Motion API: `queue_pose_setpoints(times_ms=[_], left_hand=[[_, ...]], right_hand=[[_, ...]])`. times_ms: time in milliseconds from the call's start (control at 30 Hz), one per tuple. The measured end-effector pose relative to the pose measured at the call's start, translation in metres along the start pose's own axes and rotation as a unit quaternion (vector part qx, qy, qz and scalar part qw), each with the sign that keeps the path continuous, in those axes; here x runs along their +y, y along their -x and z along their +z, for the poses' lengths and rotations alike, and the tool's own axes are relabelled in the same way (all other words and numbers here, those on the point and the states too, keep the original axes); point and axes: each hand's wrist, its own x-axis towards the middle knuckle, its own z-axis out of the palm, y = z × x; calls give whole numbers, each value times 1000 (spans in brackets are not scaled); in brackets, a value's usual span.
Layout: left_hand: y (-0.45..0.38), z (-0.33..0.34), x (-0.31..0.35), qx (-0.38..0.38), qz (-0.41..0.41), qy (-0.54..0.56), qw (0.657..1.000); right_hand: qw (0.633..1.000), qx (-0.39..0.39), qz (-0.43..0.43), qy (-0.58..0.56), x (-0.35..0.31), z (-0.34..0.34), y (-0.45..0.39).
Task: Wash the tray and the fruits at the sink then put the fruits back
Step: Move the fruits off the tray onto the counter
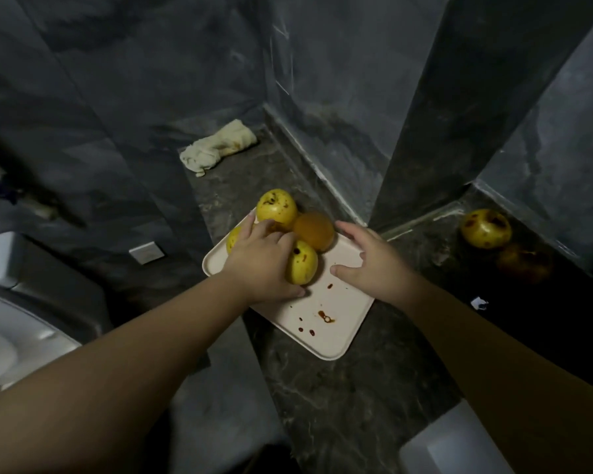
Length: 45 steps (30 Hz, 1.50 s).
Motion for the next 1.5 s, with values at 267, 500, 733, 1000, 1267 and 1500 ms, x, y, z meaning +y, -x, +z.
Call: queue_pose_setpoints(times_ms=[267, 500, 733, 1000, 1267, 1500], left_hand=[[8, 8, -7, 88, -11, 118, 989], [23, -7, -34, 137, 22, 158, 978], [23, -3, -29, 128, 4, 181, 975], [1, -9, 20, 105, 26, 244, 964], [-64, 13, 131, 57, 63, 356, 931], [-136, 26, 204, 34, 71, 384, 920]], right_hand=[[1000, 11, 12, 14, 4, 7, -29], [998, 1, 35, 48, -5, 37, -62], [993, 72, 59, 67, -11, 46, -63], [983, 169, 63, 39, 6, -1, 21], [926, 312, 201, 67, 66, -76, 97], [897, 363, 250, 45, 102, -102, 110]])
